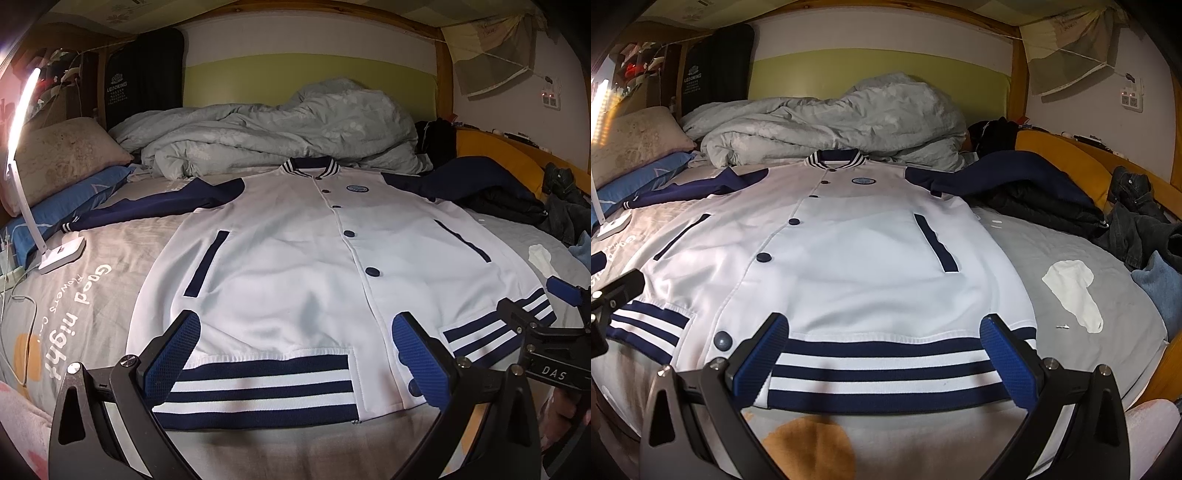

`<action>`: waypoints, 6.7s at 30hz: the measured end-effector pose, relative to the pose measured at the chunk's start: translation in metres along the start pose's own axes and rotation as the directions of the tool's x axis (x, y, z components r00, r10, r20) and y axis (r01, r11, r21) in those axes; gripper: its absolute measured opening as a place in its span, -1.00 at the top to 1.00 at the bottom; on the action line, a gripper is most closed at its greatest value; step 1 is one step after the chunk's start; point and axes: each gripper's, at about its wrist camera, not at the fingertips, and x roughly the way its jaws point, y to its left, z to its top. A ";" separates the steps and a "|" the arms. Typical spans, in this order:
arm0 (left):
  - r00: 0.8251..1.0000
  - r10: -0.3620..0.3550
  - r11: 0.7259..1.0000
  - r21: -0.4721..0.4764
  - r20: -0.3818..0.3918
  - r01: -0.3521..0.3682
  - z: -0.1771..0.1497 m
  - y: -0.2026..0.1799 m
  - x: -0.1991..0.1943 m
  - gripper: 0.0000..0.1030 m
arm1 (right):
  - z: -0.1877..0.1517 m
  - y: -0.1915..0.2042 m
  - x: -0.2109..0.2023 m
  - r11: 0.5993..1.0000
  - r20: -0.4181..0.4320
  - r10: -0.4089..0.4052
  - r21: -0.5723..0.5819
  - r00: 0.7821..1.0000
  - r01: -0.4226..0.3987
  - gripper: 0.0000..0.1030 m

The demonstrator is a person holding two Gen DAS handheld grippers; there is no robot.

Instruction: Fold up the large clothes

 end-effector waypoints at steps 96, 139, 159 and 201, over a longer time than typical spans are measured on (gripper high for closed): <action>0.942 0.291 0.957 0.051 -0.170 -0.287 0.010 0.078 0.031 0.63 | 0.003 -0.044 0.022 0.968 -0.114 -0.163 -0.209 0.980 0.137 0.73; 0.954 0.216 0.972 -0.049 -0.206 -0.230 0.080 0.139 0.144 -1.00 | 0.084 -0.067 0.119 0.973 -0.109 0.066 -0.214 0.992 -0.088 -1.00; 0.964 0.203 0.976 -0.047 -0.175 -0.214 0.083 0.146 0.141 -0.47 | 0.086 -0.149 0.146 0.983 -0.188 -0.043 0.166 0.981 0.075 -0.22; 0.978 0.183 0.976 -0.101 -0.105 -0.193 0.094 0.147 0.102 -0.10 | 0.091 -0.153 0.105 0.984 -0.087 0.031 0.178 0.996 -0.015 0.83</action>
